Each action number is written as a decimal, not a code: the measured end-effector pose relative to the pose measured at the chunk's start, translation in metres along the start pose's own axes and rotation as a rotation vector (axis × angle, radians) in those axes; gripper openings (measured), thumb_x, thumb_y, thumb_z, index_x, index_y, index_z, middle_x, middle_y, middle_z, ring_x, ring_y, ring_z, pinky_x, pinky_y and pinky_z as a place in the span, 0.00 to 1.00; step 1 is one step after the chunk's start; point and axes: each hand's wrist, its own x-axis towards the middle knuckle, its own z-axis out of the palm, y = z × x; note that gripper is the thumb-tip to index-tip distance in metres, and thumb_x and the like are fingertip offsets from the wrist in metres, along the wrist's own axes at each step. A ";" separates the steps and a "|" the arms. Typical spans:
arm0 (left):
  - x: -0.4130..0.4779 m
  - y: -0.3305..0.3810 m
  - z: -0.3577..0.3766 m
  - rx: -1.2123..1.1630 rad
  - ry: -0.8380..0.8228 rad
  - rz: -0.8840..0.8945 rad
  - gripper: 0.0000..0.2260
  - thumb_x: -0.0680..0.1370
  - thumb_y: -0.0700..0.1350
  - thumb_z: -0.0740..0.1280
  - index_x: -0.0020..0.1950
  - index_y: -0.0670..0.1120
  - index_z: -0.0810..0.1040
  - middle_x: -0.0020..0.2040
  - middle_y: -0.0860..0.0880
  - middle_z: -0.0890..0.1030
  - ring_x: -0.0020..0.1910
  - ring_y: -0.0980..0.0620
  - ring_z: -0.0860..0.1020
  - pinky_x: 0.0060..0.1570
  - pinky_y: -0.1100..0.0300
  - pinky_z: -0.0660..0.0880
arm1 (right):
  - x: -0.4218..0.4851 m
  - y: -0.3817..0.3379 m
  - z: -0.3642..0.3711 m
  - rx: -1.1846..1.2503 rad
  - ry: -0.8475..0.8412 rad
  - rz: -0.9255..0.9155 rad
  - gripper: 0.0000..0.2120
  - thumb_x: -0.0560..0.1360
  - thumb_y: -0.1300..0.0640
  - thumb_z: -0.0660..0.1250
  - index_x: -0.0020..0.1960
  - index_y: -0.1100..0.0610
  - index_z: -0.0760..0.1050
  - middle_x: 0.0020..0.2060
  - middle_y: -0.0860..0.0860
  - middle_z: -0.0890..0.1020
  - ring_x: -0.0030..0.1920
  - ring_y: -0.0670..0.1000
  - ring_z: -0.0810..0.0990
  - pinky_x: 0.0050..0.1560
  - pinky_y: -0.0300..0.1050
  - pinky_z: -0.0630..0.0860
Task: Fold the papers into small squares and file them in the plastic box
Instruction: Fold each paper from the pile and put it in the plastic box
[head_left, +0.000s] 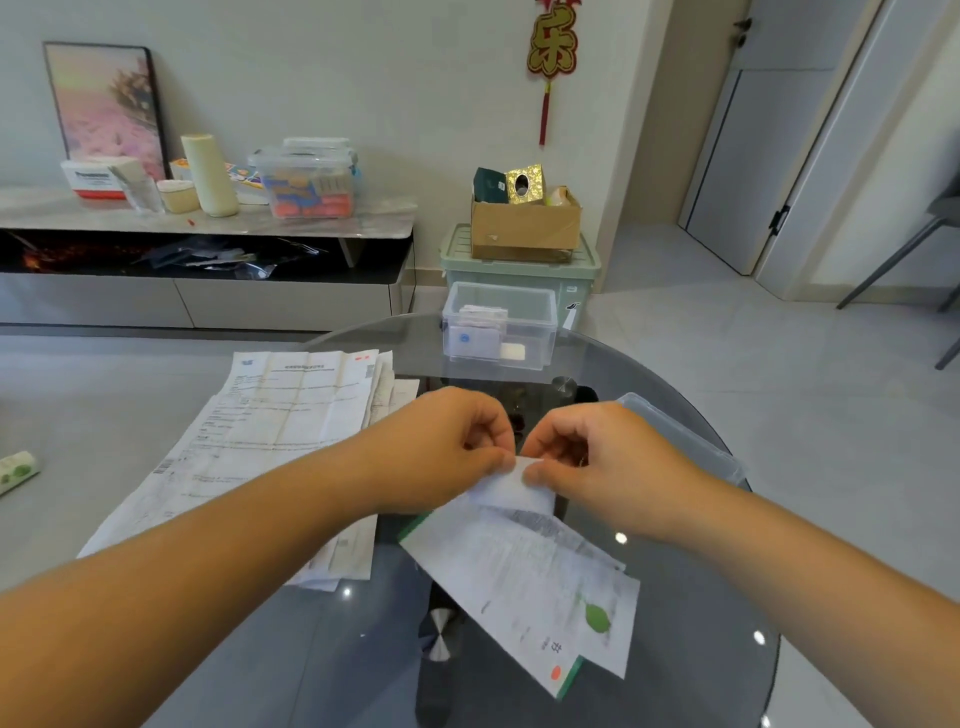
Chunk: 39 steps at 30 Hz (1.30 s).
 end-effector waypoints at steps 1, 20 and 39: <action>0.009 -0.001 -0.005 0.019 0.027 0.014 0.04 0.79 0.47 0.70 0.45 0.54 0.80 0.41 0.54 0.83 0.40 0.59 0.81 0.44 0.62 0.80 | 0.010 -0.001 -0.004 -0.016 0.014 -0.008 0.05 0.74 0.54 0.74 0.42 0.45 0.80 0.36 0.41 0.82 0.37 0.40 0.78 0.39 0.36 0.73; 0.184 -0.086 -0.059 0.939 -0.002 0.112 0.37 0.76 0.74 0.52 0.73 0.49 0.69 0.71 0.48 0.73 0.72 0.47 0.68 0.76 0.43 0.53 | 0.233 0.045 -0.042 -0.284 0.445 0.008 0.04 0.77 0.55 0.72 0.43 0.51 0.81 0.40 0.45 0.80 0.45 0.50 0.79 0.49 0.51 0.79; 0.206 -0.088 -0.049 0.886 -0.060 0.073 0.35 0.75 0.72 0.59 0.77 0.54 0.64 0.71 0.50 0.70 0.72 0.47 0.67 0.75 0.40 0.46 | 0.250 0.050 -0.029 -0.491 0.466 0.037 0.06 0.78 0.54 0.69 0.42 0.47 0.77 0.44 0.47 0.82 0.46 0.52 0.79 0.39 0.43 0.70</action>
